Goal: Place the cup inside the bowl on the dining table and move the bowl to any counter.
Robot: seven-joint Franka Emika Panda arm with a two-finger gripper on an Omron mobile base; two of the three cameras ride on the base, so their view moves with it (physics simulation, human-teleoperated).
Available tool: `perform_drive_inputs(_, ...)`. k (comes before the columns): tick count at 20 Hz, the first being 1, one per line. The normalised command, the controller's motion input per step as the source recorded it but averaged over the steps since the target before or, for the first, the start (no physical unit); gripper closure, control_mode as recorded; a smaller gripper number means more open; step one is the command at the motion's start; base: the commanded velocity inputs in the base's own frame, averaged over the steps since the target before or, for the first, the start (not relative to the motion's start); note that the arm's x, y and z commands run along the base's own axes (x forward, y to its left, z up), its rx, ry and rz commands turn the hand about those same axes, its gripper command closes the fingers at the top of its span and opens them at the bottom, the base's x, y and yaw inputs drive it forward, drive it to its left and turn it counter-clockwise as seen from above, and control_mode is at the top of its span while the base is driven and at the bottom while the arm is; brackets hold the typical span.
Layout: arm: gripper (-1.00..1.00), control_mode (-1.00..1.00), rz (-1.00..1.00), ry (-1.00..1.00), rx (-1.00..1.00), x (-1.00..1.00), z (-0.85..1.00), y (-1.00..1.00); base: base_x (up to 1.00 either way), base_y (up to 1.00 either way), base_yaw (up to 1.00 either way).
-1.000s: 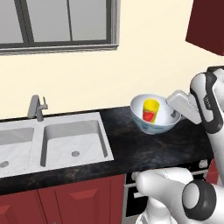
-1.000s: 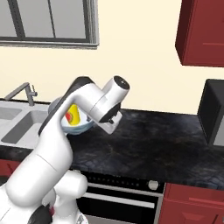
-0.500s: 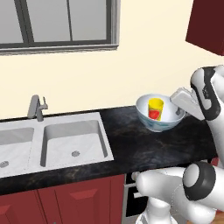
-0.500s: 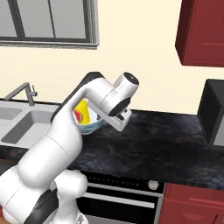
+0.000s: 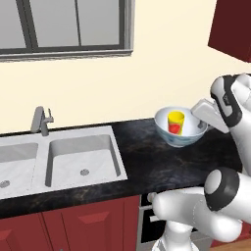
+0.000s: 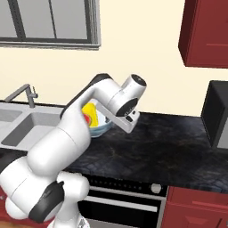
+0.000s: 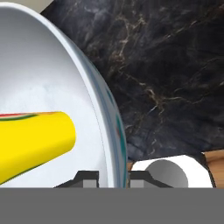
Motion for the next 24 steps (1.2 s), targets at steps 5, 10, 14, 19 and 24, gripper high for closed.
perform_drive_inputs(5, 1.00, -1.00, -0.01, 0.00, -0.02, 0.13, -0.23, -0.08, 0.00, 0.00, 0.00)
perform_drive_inputs(10, 1.00, -1.00, -0.02, 0.00, 0.00, 0.00, -0.31, -0.03, 0.00, 0.00, 0.00)
perform_drive_inputs(14, 1.00, -1.00, -0.04, 0.00, 0.00, 0.00, -0.29, 0.00, 0.00, 0.00, 0.00)
perform_drive_inputs(19, 1.00, -1.00, -0.08, 0.00, -0.01, 0.00, -0.26, 0.00, 0.00, 0.00, 0.00)
perform_drive_inputs(24, 1.00, -1.00, -0.12, 0.00, 0.00, 0.00, -0.17, 0.00, 0.00, 0.00, 0.00)
